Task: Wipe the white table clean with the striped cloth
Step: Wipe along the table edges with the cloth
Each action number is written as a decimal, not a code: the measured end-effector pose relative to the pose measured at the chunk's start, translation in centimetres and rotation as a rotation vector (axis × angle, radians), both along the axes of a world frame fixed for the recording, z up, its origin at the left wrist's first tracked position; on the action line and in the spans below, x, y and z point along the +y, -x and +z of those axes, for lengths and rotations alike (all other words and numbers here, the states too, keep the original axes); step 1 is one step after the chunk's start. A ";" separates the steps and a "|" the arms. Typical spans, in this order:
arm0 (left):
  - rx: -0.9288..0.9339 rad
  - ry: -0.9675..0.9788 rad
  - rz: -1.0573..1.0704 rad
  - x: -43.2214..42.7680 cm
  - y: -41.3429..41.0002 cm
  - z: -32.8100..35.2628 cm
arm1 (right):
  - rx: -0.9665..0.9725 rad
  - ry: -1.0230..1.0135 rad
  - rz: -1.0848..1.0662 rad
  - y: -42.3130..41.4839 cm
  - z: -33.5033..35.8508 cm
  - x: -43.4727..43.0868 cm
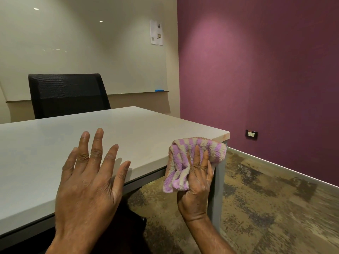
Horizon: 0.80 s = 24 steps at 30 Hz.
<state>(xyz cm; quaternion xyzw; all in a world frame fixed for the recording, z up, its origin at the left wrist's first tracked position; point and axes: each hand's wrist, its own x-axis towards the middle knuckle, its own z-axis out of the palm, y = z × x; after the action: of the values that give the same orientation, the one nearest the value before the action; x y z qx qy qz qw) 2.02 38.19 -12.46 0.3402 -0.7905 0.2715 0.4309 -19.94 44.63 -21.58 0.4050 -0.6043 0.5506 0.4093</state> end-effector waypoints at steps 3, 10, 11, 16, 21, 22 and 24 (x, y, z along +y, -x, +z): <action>-0.004 -0.004 -0.002 0.0 0.0 0.0 | -0.087 0.040 0.010 1.4 0.2 0.2; -0.004 -0.012 -0.020 -0.1 0.0 -0.1 | -0.265 -0.003 0.095 3.9 1.1 1.4; -0.003 -0.012 -0.025 -0.1 0.0 -0.1 | -0.269 -0.009 0.087 4.3 1.1 1.5; -0.007 -0.020 -0.033 -0.1 -0.1 0.0 | -0.315 -0.033 0.033 6.5 1.1 1.3; 0.006 -0.010 -0.052 -0.3 -0.1 -0.1 | -0.370 -0.055 0.029 7.5 1.6 1.6; 0.007 -0.009 -0.055 -0.4 -0.1 -0.2 | -0.380 -0.062 0.025 7.8 1.7 1.7; 0.011 -0.008 -0.058 -0.6 -0.1 -0.3 | -0.402 -0.065 0.017 8.1 2.0 1.8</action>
<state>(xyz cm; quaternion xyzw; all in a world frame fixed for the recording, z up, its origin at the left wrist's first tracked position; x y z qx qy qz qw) 2.10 37.59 -12.73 0.3204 -0.7988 0.2537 0.4414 -27.99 46.43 -19.61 0.3052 -0.6879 0.6040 0.2623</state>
